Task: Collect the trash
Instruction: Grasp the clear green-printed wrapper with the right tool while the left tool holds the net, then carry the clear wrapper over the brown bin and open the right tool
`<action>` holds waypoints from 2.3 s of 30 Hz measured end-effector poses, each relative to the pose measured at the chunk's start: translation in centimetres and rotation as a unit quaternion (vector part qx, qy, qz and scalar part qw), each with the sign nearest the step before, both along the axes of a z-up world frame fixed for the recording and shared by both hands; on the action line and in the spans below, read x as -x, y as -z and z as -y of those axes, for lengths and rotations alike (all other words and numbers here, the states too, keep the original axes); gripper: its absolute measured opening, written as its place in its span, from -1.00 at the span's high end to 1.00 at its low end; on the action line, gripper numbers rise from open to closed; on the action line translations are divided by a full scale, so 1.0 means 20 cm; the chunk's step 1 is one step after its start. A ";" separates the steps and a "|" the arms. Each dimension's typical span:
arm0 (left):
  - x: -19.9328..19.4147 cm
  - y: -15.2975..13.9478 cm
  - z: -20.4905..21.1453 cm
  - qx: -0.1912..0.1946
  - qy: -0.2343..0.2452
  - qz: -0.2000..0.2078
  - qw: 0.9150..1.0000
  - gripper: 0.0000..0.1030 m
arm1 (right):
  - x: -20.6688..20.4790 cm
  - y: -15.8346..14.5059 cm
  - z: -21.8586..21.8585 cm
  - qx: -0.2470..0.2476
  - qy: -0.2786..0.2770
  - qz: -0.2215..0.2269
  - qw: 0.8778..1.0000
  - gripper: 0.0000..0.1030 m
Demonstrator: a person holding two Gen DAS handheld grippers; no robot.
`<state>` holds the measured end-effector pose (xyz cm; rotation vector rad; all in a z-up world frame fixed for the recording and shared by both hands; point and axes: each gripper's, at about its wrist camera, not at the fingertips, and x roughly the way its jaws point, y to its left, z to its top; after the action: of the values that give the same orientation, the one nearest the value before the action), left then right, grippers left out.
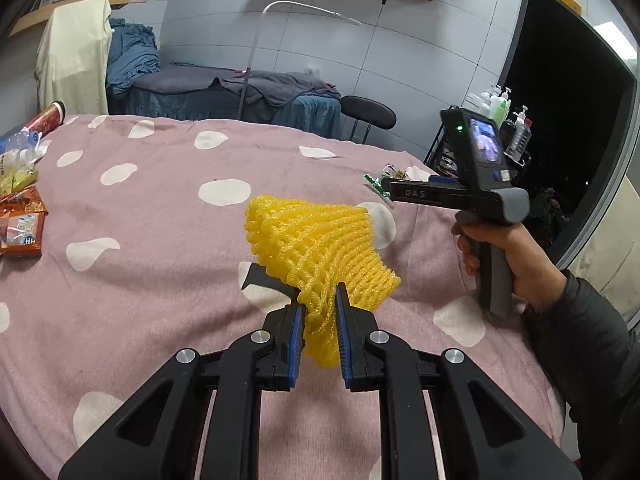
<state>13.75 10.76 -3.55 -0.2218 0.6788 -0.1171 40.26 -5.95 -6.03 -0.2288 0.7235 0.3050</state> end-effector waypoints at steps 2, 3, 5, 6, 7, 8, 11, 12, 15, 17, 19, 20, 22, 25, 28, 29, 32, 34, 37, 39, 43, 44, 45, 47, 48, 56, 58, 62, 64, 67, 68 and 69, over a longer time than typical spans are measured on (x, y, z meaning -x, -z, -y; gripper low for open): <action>0.03 0.00 -0.02 0.000 -0.005 -0.001 1.000 0.70 | -0.08 0.04 -0.02 0.008 0.000 -0.019 1.000 -0.76; 0.03 0.01 -0.03 0.001 -0.007 -0.001 1.000 0.70 | -0.12 0.05 -0.02 0.002 -0.004 -0.021 1.000 -0.76; 0.05 0.01 -0.04 0.003 -0.010 -0.002 1.000 0.70 | -0.14 0.06 -0.02 -0.006 -0.010 -0.017 1.000 -0.75; 0.05 0.01 -0.04 0.003 -0.010 -0.002 1.000 0.70 | -0.16 0.07 -0.02 -0.008 -0.013 -0.017 1.000 -0.72; 0.05 0.01 -0.03 0.002 -0.009 -0.003 1.000 0.70 | -0.16 0.08 -0.02 -0.009 -0.016 -0.018 1.000 -0.51; 0.06 0.01 -0.03 0.000 -0.008 -0.003 1.000 0.70 | -0.16 0.08 -0.03 -0.010 -0.019 -0.018 1.000 -0.36; 0.06 0.02 -0.01 0.003 -0.002 -0.002 1.000 0.70 | -0.14 0.09 -0.03 -0.011 -0.017 -0.010 1.000 0.34; 0.07 0.02 0.00 0.003 0.001 -0.002 1.000 0.70 | -0.14 0.09 -0.02 -0.016 -0.019 -0.024 0.999 0.53; 0.07 0.03 0.03 0.002 0.011 -0.003 1.000 0.70 | -0.10 0.06 0.02 -0.041 -0.023 -0.028 0.999 0.72; 0.06 0.03 0.06 0.002 0.018 -0.001 1.000 0.70 | -0.06 0.04 0.04 -0.049 -0.025 -0.021 0.998 0.74; 0.06 0.03 0.08 0.004 0.025 -0.001 1.000 0.70 | 0.00 0.00 0.07 -0.064 -0.027 -0.014 0.997 0.75; 0.06 0.03 0.09 0.005 0.028 0.000 1.000 0.70 | 0.04 -0.02 0.09 -0.070 -0.029 -0.012 0.997 0.75; 0.05 0.03 0.12 0.005 0.034 0.002 0.999 0.70 | 0.11 -0.06 0.10 -0.070 -0.038 -0.003 0.997 0.76; 0.04 0.01 0.16 0.006 0.045 0.006 0.999 0.70 | 0.23 -0.11 0.15 -0.075 -0.049 0.014 0.996 0.76; 0.02 -0.01 0.22 0.001 0.059 0.012 0.998 0.70 | 0.34 -0.16 0.23 -0.096 -0.045 0.016 0.994 0.76; 0.02 -0.02 0.24 -0.001 0.064 0.015 0.998 0.70 | 0.36 -0.16 0.25 -0.100 -0.044 0.017 0.994 0.76; 0.01 -0.03 0.31 -0.010 0.081 0.021 0.996 0.70 | 0.48 -0.20 0.37 -0.126 -0.031 0.020 0.991 0.76; 0.00 -0.04 0.35 -0.013 0.093 0.024 0.995 0.70 | 0.54 -0.22 0.44 -0.142 -0.021 0.022 0.989 0.76; -0.01 -0.04 0.43 -0.016 0.113 0.027 0.993 0.70 | 0.64 -0.24 0.55 -0.162 -0.005 0.027 0.986 0.76; -0.02 -0.04 0.48 -0.018 0.127 0.029 0.991 0.70 | 0.71 -0.25 0.64 -0.171 0.009 0.032 0.985 0.76; -0.03 -0.05 0.58 -0.021 0.155 0.032 0.987 0.70 | 0.85 -0.26 0.80 -0.172 0.043 0.049 0.983 0.76; -0.04 -0.05 0.60 -0.021 0.162 0.033 0.986 0.70 | 0.87 -0.26 0.82 -0.174 0.047 0.050 0.982 0.76; -0.04 -0.05 0.63 -0.021 0.168 0.034 0.985 0.70 | 0.92 -0.25 0.88 -0.179 0.057 0.051 0.981 0.76; -0.05 -0.06 0.68 -0.021 0.183 0.035 0.982 0.70 | 0.96 -0.24 0.94 -0.176 0.072 0.056 0.980 0.76; -0.05 -0.06 0.71 -0.022 0.190 0.035 0.981 0.70 | 1.01 -0.23 0.99 -0.171 0.088 0.061 0.979 0.76; -0.05 -0.07 0.94 -0.029 0.248 0.038 0.968 0.70 | 1.19 -0.07 1.32 -0.177 0.193 0.040 0.964 0.75; -0.05 -0.07 0.99 -0.030 0.260 0.038 0.964 0.70 | 1.23 -0.02 1.43 -0.186 0.224 0.025 0.956 0.75; -0.07 -0.06 1.08 -0.026 0.282 0.035 0.958 0.70 | 1.29 0.08 1.59 -0.188 0.270 0.006 0.944 0.75; -0.08 -0.06 1.13 -0.025 0.292 0.030 0.956 0.70 | 1.31 0.14 1.66 -0.192 0.292 -0.012 0.937 0.75; -0.09 -0.06 1.21 -0.026 0.307 0.024 0.951 0.70 | 1.33 0.23 1.75 -0.196 0.322 -0.040 0.925 0.75; -0.09 -0.05 1.23 -0.027 0.311 0.023 0.950 0.70 | 1.34 0.27 1.79 -0.203 0.333 -0.048 0.920 0.75; -0.09 -0.05 1.26 -0.028 0.316 0.021 0.948 0.70 | 1.34 0.29 1.80 -0.207 0.337 -0.052 0.917 0.72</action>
<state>15.59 -14.43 -2.57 0.0618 0.6904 -0.7147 13.48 -42.00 -11.74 0.4439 0.7808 -0.1965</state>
